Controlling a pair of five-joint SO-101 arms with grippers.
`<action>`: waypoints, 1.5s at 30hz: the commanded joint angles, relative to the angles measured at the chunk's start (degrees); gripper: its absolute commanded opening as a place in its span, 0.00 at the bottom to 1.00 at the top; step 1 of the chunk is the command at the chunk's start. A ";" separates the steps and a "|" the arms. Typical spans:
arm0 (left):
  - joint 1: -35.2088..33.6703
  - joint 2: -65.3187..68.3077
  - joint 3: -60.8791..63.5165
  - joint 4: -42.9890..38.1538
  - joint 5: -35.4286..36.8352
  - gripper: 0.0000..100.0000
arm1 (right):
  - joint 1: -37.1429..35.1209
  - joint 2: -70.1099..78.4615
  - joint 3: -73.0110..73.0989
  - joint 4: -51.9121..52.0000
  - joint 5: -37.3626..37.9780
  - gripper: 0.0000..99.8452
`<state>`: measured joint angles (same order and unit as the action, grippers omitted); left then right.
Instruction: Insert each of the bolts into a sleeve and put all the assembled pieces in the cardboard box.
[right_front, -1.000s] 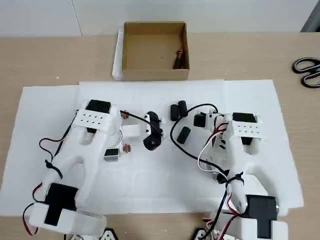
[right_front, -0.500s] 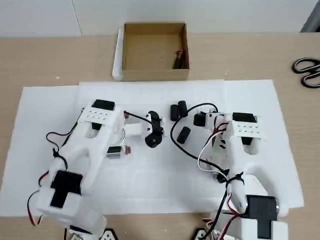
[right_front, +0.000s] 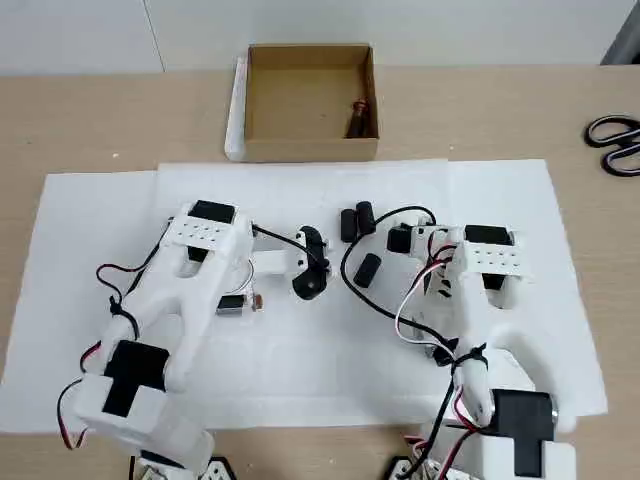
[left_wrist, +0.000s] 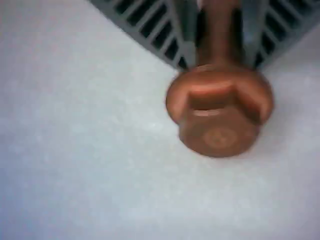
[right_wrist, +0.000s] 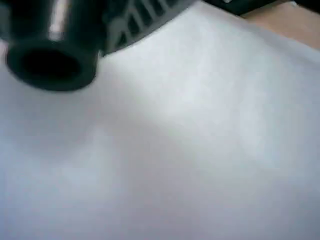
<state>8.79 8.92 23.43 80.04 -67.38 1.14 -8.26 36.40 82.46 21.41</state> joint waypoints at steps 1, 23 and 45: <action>1.14 -0.18 -0.48 -0.09 1.67 0.01 | 0.22 -2.51 -0.18 -0.40 0.09 0.01; 7.82 -0.26 -2.15 -1.85 7.65 0.06 | 0.48 -2.51 -0.18 -0.48 0.44 0.01; 7.30 0.35 -10.33 6.68 7.65 0.06 | 0.57 -2.51 -0.18 -0.48 0.44 0.01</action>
<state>16.18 9.54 15.25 86.37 -60.00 1.14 -8.26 36.40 82.46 21.41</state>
